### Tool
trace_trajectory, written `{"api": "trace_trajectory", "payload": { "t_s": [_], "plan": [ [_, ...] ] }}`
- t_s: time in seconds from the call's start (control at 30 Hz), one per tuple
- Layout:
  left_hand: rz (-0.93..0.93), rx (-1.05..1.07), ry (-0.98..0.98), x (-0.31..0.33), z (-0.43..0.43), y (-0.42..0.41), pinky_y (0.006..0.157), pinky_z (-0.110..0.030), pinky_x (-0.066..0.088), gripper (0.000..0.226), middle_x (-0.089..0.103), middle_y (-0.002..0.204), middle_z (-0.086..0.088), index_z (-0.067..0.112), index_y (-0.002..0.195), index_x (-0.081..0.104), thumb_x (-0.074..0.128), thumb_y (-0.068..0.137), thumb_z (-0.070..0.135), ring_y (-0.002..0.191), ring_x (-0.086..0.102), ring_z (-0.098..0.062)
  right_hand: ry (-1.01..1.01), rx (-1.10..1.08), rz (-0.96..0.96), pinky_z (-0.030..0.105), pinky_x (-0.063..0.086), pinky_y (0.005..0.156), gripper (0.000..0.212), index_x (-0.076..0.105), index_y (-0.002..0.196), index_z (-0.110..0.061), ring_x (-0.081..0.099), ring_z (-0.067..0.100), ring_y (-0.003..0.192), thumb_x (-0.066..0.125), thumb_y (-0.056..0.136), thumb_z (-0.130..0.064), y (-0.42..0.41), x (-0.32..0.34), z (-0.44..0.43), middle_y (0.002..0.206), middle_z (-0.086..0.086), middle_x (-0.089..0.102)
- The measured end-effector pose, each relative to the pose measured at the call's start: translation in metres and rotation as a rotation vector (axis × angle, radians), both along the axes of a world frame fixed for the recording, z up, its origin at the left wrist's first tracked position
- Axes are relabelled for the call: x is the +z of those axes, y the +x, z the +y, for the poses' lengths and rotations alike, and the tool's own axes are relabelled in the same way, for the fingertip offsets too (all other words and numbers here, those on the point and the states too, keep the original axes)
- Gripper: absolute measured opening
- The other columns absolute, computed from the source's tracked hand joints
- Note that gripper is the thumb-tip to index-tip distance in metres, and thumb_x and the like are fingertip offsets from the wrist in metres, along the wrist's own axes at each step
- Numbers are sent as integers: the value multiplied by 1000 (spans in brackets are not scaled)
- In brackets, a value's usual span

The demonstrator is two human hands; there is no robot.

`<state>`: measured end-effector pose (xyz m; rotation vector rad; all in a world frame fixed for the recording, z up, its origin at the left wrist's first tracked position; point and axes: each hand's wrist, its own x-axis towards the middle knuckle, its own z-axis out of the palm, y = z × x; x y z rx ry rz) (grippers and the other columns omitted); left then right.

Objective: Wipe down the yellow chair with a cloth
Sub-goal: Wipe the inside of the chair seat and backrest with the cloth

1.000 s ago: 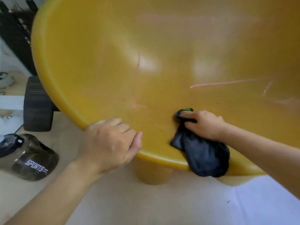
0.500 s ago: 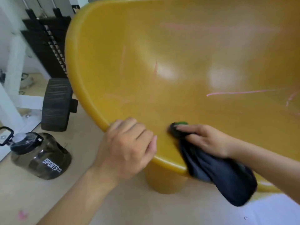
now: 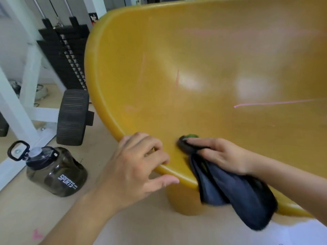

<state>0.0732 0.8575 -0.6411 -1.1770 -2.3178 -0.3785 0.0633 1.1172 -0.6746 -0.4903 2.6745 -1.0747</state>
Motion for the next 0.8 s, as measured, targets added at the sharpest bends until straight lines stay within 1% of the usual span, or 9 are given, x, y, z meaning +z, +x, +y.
{"api": "trace_trajectory", "payload": {
  "t_s": [0.1,0.17,0.3,0.43,0.5,0.57,0.63,0.7,0.8],
  "plan": [
    [49,117,67,3,-9,3,83,-33,32,46,61,98,-5,20,80,72,59,77,64,97,48,-23,316,-448,7,52,27,110,47,37,144,-33,32,27,140,40,98,-30,-49,-6,13,152,-1,38],
    [54,259,169,1,-18,6,79,-31,36,48,54,98,-8,19,85,73,62,73,64,90,44,-24,273,-593,-39,57,21,109,47,34,145,-34,25,30,140,36,98,-37,-81,2,-16,153,-2,34],
    [-188,265,546,-9,-23,5,68,-20,49,42,34,96,4,25,97,66,70,69,56,66,48,-14,-128,-219,135,38,17,119,51,35,147,-31,24,14,144,45,97,-30,-65,30,-111,155,-14,29],
    [-262,211,673,-10,-22,6,68,-24,54,23,43,102,9,25,93,62,69,78,41,74,56,-9,-277,127,117,8,18,111,43,44,142,-24,31,-8,134,46,100,-18,-10,34,-90,145,-21,38],
    [-248,194,688,-7,-24,5,63,-23,54,15,44,101,12,22,93,61,65,83,33,75,55,-7,-61,64,112,20,24,115,43,43,142,-29,34,-1,136,44,100,-26,-14,17,-56,145,-21,39],
    [-214,221,697,-8,-22,1,56,-25,53,13,44,93,12,21,90,61,65,83,31,68,54,-8,204,-243,76,47,29,113,44,39,144,-34,34,18,140,40,100,-36,-38,9,-46,150,-11,39],
    [-189,252,753,-9,-17,-3,50,-26,49,14,42,84,12,20,86,61,66,81,32,58,50,-8,230,-521,-23,55,24,109,45,36,144,-35,27,26,141,35,100,-45,-62,19,-71,151,-4,38],
    [-169,258,786,-11,-15,-6,49,-18,41,15,40,76,14,18,82,59,66,80,31,53,44,-5,-32,-433,53,48,17,116,48,36,145,-32,23,23,144,37,99,-47,-74,31,-110,153,-5,34],
    [-171,275,776,-11,-17,-6,49,-18,33,18,36,65,13,16,78,53,61,81,32,53,38,-8,-372,-168,134,10,10,109,49,33,148,-25,22,-1,140,44,101,-31,-57,68,-160,152,-15,29]
  ]
}}
